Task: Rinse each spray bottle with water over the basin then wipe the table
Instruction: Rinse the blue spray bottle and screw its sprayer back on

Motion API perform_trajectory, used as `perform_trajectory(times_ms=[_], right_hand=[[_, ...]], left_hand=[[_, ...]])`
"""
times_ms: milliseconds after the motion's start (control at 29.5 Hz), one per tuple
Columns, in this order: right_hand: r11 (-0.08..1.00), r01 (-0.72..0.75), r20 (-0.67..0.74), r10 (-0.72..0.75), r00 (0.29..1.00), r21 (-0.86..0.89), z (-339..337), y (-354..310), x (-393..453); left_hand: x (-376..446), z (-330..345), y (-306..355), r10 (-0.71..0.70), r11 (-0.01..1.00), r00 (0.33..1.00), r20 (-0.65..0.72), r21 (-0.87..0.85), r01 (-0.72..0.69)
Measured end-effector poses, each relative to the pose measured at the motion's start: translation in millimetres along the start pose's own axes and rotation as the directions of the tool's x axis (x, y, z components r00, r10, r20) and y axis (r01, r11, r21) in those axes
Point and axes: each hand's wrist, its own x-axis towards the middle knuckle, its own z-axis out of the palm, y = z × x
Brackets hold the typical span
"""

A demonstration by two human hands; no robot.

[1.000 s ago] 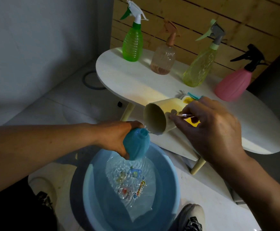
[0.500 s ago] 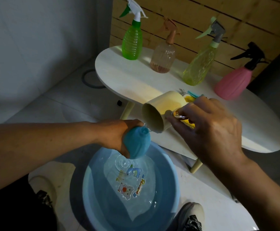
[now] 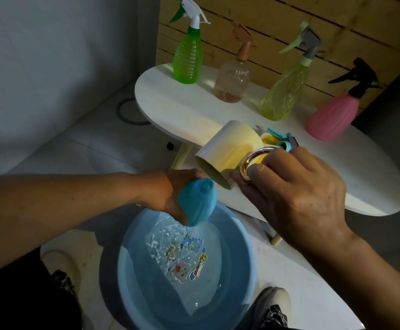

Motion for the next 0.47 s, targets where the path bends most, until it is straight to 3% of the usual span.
perform_trajectory(times_ms=[136, 237, 373, 475], right_hand=[[0.999, 0.011, 0.001, -0.011, 1.0, 0.036, -1, -3, -1], [0.978, -0.166, 0.065, 0.159, 0.985, 0.128, 1, -2, -4], [0.875, -0.461, 0.248, 0.419, 0.874, 0.145, 4, -3, -8], [0.808, -0.579, 0.365, 0.509, 0.779, 0.111, 7, -5, -12]], left_hand=[[-1, 0, 2, -0.017, 1.0, 1.0, -0.011, -0.02, 0.017], [-4, -1, 2, -0.023, 1.0, 1.0, 0.013, -0.021, 0.023], [-13, 3, -6, -0.031, 0.999, 0.999, 0.038, -0.02, 0.032], [-21, 5, -13, -0.04, 0.999, 0.998, 0.05, -0.01, 0.041]])
